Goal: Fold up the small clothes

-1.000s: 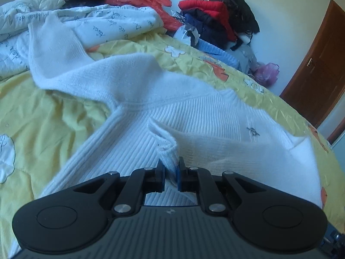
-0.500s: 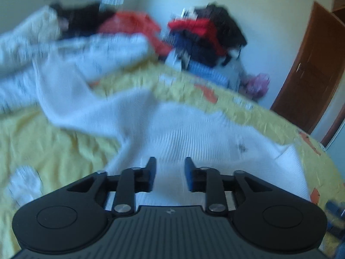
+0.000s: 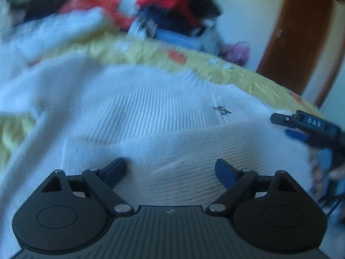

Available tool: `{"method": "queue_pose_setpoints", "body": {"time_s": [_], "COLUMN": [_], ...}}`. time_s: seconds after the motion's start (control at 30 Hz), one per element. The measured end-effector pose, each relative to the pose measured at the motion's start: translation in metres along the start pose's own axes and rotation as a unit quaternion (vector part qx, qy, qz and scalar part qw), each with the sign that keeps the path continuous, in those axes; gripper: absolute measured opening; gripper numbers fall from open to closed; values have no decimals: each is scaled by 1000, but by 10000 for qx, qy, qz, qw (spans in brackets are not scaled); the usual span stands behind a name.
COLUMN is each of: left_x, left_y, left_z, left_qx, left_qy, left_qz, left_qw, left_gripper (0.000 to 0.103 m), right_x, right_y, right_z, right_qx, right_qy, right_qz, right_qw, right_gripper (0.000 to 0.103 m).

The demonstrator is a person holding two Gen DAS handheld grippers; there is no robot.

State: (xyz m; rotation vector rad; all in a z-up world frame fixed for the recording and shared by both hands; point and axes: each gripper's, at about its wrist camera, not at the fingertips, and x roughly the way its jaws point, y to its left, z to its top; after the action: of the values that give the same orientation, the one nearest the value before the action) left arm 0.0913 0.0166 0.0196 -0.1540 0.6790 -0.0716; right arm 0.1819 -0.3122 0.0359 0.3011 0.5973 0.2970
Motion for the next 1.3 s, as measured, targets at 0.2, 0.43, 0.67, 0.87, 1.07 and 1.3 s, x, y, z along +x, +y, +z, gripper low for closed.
{"method": "queue_pose_setpoints", "body": {"time_s": [0.2,0.43,0.67,0.87,1.07,1.3], "left_x": [7,-38,-78,-68,-14,18], "left_y": [-13,19,161,264,313,325], "left_z": [-5,-4,34,83,128,127], "left_qx": [495,2,-1341,-2186,-2100,-1848], "left_qy": [106,-590,-1382,-1292,-1105,-445], "left_qz": [116,143,1661,2071,2766,3091], "left_qw": [9986,9982,9671,9448,9312,9318], "left_gripper": [103,103,103,103,100,16], "right_x": [-4,-5,-5,-5,-3,-1], "right_y": [-12,-6,-5,-4,-2,-2], "right_z": [-2,-2,-2,-3,-3,-2], "right_qx": [240,148,165,176,131,138], "right_qy": [-152,-150,-188,-208,-196,-177], "right_qz": [116,143,155,126,94,121], "right_qw": [9995,9997,9996,9996,9997,9997], "right_gripper": [79,82,83,83,84,86]}}
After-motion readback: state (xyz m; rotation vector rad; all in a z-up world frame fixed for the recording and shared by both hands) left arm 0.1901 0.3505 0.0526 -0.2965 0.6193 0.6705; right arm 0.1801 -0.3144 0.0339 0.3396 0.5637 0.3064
